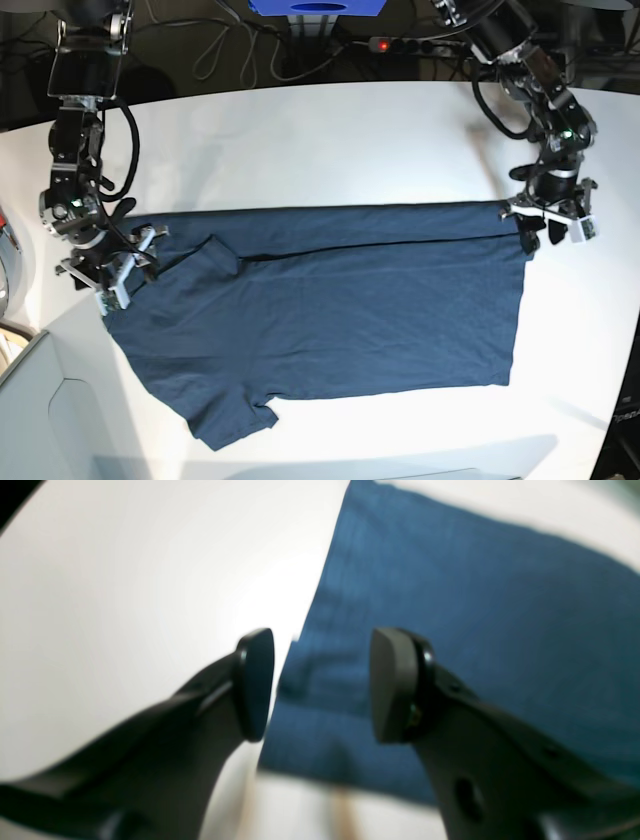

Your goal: Fold the T-shirt properly

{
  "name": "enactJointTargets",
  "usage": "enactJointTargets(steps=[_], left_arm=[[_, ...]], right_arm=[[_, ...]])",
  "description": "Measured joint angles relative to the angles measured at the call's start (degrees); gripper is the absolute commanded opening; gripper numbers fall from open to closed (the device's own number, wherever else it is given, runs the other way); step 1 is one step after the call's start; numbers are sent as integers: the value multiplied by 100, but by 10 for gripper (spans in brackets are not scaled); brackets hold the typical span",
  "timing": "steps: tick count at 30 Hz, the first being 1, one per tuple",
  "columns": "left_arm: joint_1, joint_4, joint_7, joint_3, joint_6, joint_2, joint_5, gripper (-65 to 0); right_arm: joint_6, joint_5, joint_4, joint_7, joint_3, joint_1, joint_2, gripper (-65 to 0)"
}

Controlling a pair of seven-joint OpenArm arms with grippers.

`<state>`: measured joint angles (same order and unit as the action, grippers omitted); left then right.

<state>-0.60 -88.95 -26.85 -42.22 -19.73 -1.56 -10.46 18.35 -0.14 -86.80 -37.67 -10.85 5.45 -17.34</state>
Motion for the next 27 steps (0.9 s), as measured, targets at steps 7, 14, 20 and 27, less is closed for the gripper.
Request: enactJointTargets(steps=[7, 14, 20, 27], left_arm=[[-50, 942, 55, -192, 26, 11, 15, -352], [96, 1064, 44, -168, 13, -4, 22, -356], [122, 1141, 48, -153, 15, -9, 20, -546], [140, 1290, 160, -162, 13, -20, -48, -650]], right_arm=[[0, 37, -402, 42, -33, -299, -13, -259], [0, 26, -448, 28, -118, -437, -37, -258], [0, 48, -348, 22, -726, -435, -81, -259], [662, 13, 280, 24, -815, -343, -326, -259]])
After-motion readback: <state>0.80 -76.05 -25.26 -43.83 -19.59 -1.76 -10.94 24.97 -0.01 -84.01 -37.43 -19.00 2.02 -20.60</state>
